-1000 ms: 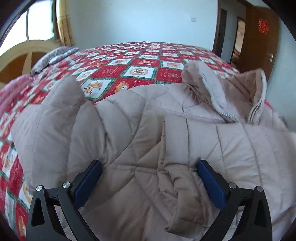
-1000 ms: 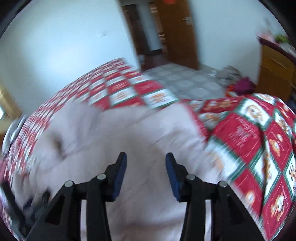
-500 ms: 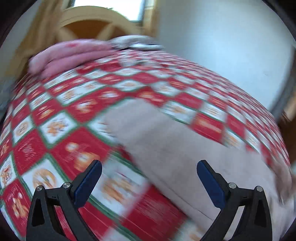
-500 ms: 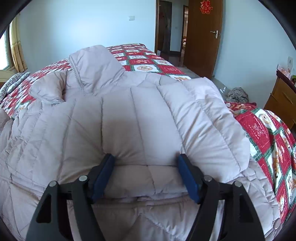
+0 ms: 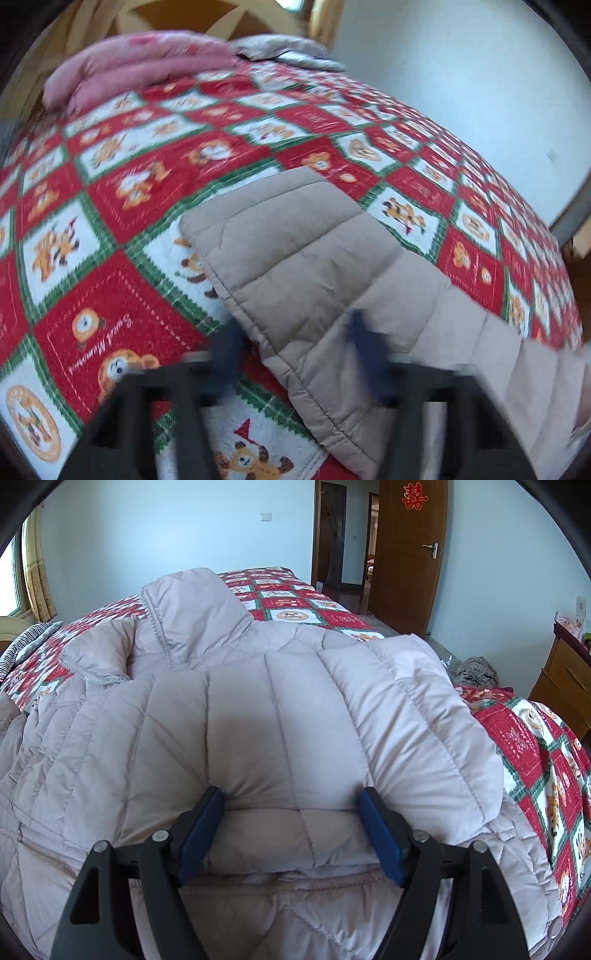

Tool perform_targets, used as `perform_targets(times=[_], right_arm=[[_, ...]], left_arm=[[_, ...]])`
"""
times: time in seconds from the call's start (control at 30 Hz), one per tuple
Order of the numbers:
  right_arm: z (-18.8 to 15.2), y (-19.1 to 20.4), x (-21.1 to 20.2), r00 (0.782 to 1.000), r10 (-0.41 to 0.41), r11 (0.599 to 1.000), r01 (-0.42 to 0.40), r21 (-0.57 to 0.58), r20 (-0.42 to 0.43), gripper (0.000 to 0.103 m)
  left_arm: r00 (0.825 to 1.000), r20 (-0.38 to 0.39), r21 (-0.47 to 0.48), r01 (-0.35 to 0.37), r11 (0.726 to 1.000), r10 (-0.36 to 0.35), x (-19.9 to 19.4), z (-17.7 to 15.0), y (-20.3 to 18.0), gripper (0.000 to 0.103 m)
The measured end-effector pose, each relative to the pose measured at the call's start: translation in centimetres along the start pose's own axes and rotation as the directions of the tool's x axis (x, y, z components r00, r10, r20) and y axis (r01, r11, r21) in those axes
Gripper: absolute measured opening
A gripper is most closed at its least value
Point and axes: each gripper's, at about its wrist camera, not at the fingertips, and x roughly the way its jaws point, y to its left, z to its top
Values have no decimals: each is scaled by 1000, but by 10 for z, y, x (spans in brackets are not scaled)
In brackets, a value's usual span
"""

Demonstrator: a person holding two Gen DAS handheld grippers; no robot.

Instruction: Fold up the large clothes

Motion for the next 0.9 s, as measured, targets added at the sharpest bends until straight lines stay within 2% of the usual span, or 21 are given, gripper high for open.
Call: perform_targets(times=[0.03,0.07,0.1,0.2,0.27,0.3,0.33,0.37,0.4,0.43,0.47,0.5,0.53,0.6,0.63,0.7,0.77,0.8,0.83,0.87,0.9], right_arm=[[0,0,0,1000,1,1000,-1,1,0,79],[0,0,1,1000,2,1000,-2,2,1,79],[0,0,0,1000,6,1000,-6,-3,-2,79],[0,0,0,1000,6,1000,-6,-2,-2,79],[0,0,1,1000,10,1000,-10,2,-2,79],[0,0,1,1000,13,1000,-13,4,-1,79],[0,0,1,1000,16,1000,-16,7,0,79],[1,0,1,1000,16,1000,-16,10,1,79],[1,1,2,1000,16,1000,-16,11,2,79],[1,1,1,1000,15,1000,-15,11,4,79],[1,2,1,1000,12,1000,-12,11,8,79],[2,1,-1,1000,12,1000,-13,13,12,79],[2,-2,-6,999,25,999,-25,27,23,79],[1,-16,-19,997,63,994,-66,90,40,79],[-1,-29,-30,994,93,982,-100,160,50,79],[-6,-50,-45,990,127,959,-137,250,56,79],[-13,-70,-58,993,113,948,-121,295,44,79],[-16,-76,-62,994,98,948,-105,301,39,79],[-20,-84,-66,997,77,947,-83,310,31,79],[-22,-89,-68,997,72,945,-77,319,26,79],[-24,-95,-70,996,82,940,-86,331,25,79]], left_arm=[[1000,-1,-3,27,1000,-27,0,2,2,6],[995,-12,-20,101,995,-101,-3,4,5,3],[990,-5,-32,142,989,-142,-10,6,5,3],[978,113,73,169,983,-177,-55,8,-18,3],[952,179,179,216,960,-247,-96,3,-46,3],[932,204,238,249,939,-299,-120,-4,-63,3],[910,226,300,275,913,-349,-143,-12,-80,3],[880,248,382,297,875,-406,-170,-26,-100,3],[845,258,477,310,822,-468,-200,-44,-123,4],[821,256,544,314,778,-510,-219,-60,-140,4],[796,240,616,318,721,-556,-240,-82,-161,4],[780,209,677,321,663,-590,-257,-107,-182,4],[772,179,714,325,621,-609,-267,-125,-198,4],[764,95,786,335,520,-638,-279,-176,-232,4],[766,64,818,327,473,-640,-278,-201,-246,4],[780,11,855,317,410,-626,-271,-243,-266,4],[800,-84,864,355,356,-595,-256,-277,-281,6],[815,-158,863,388,323,-558,-243,-295,-288,9],[830,-224,858,416,300,-510,-232,-311,-291,15],[840,-254,858,424,289,-479,-227,-322,-292,20],[852,-272,864,421,276,-447,-221,-332,-290,33]])
